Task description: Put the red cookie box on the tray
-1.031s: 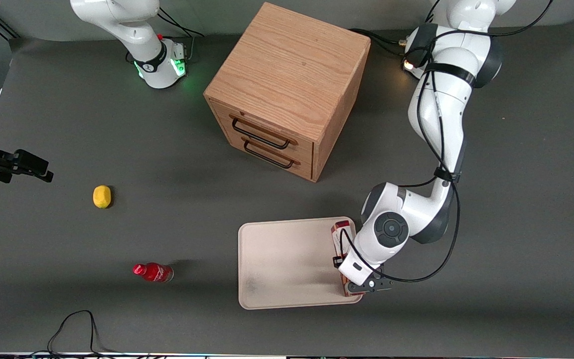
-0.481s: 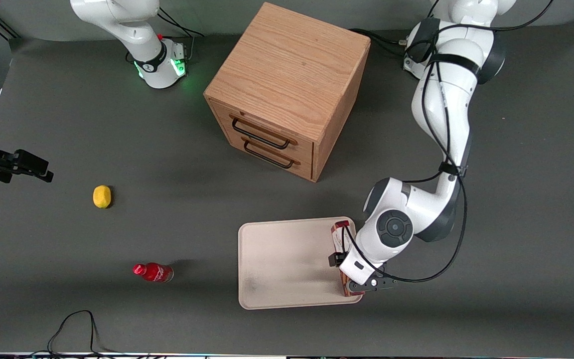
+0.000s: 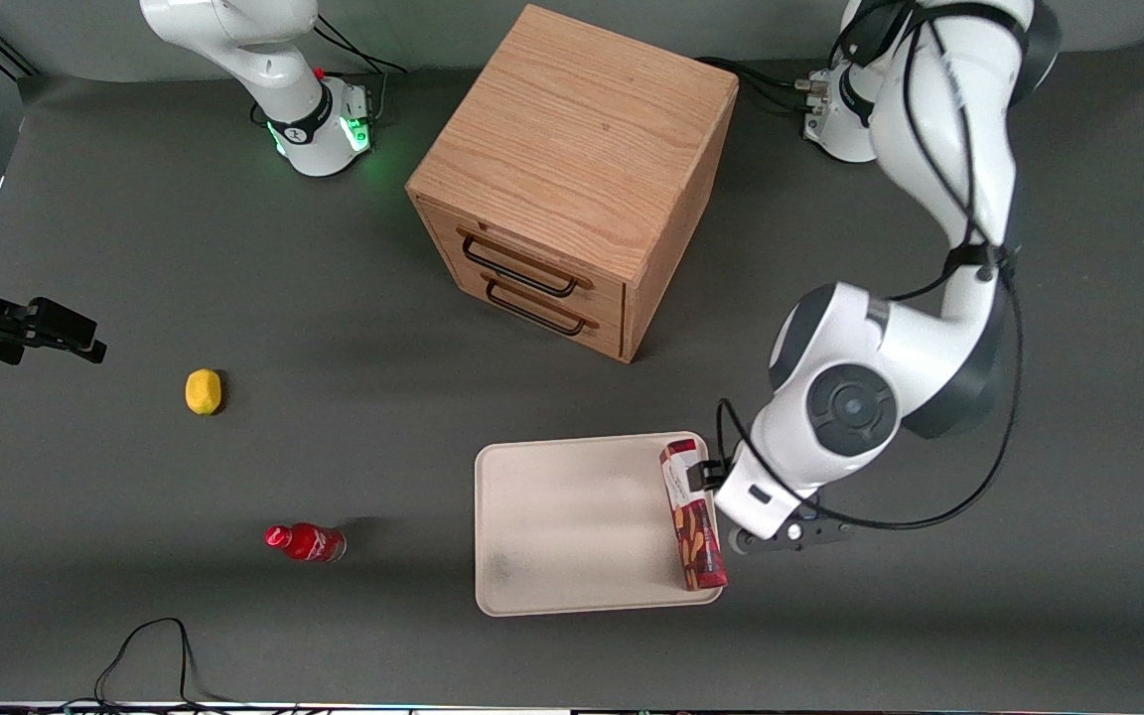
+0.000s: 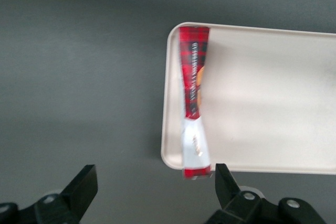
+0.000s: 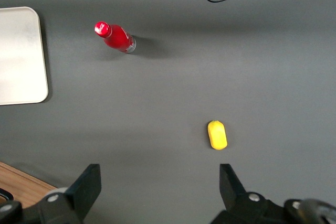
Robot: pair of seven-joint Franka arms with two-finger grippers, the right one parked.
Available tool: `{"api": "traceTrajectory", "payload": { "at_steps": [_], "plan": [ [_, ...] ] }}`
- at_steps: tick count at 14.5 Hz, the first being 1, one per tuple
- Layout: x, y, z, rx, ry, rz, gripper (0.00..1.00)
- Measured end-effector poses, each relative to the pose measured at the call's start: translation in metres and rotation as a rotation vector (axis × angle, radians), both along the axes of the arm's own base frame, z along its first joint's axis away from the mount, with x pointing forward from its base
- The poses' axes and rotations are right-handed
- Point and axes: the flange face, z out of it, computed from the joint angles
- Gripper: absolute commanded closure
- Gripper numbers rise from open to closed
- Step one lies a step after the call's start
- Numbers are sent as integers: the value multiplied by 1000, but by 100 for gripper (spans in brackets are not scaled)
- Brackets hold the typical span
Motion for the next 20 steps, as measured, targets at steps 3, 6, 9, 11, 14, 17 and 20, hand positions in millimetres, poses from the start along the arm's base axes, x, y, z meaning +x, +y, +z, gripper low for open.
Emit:
{"api": "traceTrajectory", "payload": {
  "at_steps": [3, 6, 9, 11, 14, 17, 20],
  "plan": [
    [-28, 46, 26, 31, 32, -77, 0],
    [-54, 128, 55, 49, 59, -118, 0],
    [-89, 219, 90, 54, 73, -132, 0],
    [-115, 264, 116, 58, 88, -127, 0],
    [-146, 303, 151, 54, 91, -89, 0],
    [-154, 321, 160, 53, 88, -59, 0],
    [-154, 319, 165, 81, 100, -70, 0]
  ]
}}
